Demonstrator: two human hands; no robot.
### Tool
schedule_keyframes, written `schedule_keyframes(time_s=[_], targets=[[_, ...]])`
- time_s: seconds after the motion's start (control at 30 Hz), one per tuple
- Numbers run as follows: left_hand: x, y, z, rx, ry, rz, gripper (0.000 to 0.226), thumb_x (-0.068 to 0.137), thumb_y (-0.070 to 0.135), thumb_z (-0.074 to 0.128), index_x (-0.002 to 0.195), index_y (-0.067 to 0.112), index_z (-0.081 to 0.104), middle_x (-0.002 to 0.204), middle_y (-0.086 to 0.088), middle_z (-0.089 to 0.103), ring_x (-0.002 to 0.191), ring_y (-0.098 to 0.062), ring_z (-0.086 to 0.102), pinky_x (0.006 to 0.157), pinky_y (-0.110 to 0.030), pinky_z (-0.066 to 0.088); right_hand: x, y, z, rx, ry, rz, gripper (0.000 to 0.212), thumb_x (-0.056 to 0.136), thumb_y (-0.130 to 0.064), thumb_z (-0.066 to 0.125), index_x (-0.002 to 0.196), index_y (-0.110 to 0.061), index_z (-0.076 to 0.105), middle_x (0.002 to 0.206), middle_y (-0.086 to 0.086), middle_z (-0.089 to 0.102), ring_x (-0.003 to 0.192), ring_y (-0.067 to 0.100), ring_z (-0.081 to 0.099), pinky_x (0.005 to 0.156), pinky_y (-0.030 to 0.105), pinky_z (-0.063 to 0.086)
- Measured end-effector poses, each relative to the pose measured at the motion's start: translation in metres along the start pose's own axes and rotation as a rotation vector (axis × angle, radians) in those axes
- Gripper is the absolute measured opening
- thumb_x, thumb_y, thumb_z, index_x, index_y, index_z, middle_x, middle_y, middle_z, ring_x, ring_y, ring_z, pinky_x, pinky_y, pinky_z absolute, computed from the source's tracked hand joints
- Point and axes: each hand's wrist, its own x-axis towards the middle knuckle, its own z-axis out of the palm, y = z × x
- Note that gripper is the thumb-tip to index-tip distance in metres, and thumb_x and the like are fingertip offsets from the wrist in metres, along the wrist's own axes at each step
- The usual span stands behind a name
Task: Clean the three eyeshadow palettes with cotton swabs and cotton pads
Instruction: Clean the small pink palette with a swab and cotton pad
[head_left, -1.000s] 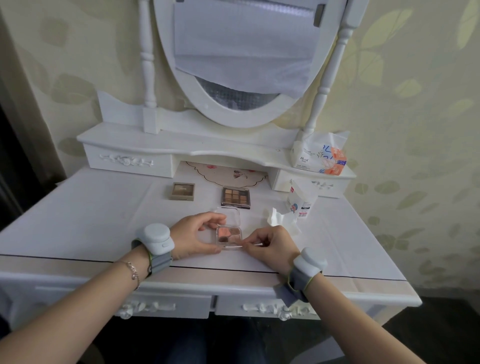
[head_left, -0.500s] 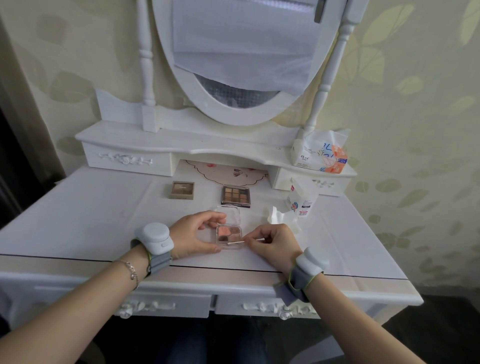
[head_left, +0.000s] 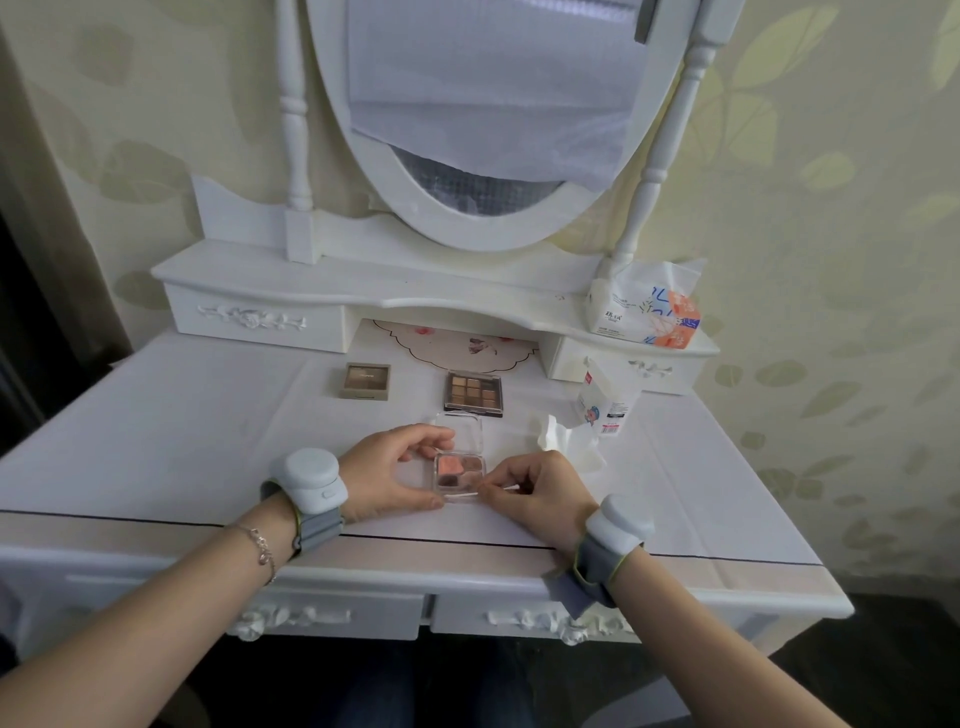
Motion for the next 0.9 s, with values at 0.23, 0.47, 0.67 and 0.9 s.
schedule_keyframes(time_s=[0.23, 0.47, 0.67, 0.9], targets=[[-0.001, 0.005, 0.0, -0.009, -0.01, -0.009, 0.069, 0.065, 0.023, 0.082, 0.12, 0.038, 0.043, 0.112, 0.029, 0.052, 0.102, 0.019, 0.048, 0.086, 0.001, 0.031, 0.0, -0.002, 0.0, 0.014, -0.003, 0.01, 0.013, 0.082, -0.009, 0.068, 0.073, -0.017, 0.073, 0.05, -0.02, 0.06, 0.048, -0.004, 0.049, 0.053, 0.007, 0.036], [-0.005, 0.01, 0.0, -0.029, -0.014, 0.012, 0.079, 0.049, 0.056, 0.063, 0.123, 0.037, 0.043, 0.116, 0.03, 0.052, 0.107, 0.013, 0.049, 0.087, 0.0, 0.032, 0.001, -0.003, 0.0, 0.125, 0.054, 0.078, 0.018, 0.082, -0.014, 0.069, 0.068, -0.025, 0.071, 0.057, 0.002, 0.052, 0.051, 0.008, 0.034, 0.047, 0.017, 0.029], [-0.005, 0.01, 0.001, -0.039, -0.021, 0.028, 0.08, 0.05, 0.053, 0.061, 0.125, 0.034, 0.044, 0.119, 0.026, 0.053, 0.109, 0.011, 0.049, 0.086, 0.001, 0.031, -0.002, -0.003, -0.002, 0.119, 0.051, 0.061, 0.024, 0.082, -0.011, 0.068, 0.064, -0.027, 0.07, 0.049, -0.001, 0.042, 0.046, 0.006, 0.027, 0.043, 0.016, 0.023], [-0.004, 0.008, 0.002, -0.04, -0.02, 0.031, 0.078, 0.05, 0.051, 0.059, 0.124, 0.034, 0.044, 0.12, 0.021, 0.055, 0.109, 0.007, 0.05, 0.089, -0.001, 0.031, -0.002, -0.004, -0.003, 0.163, 0.077, 0.078, 0.019, 0.082, -0.01, 0.067, 0.067, -0.022, 0.071, 0.056, 0.005, 0.049, 0.053, 0.015, 0.033, 0.049, 0.021, 0.027]])
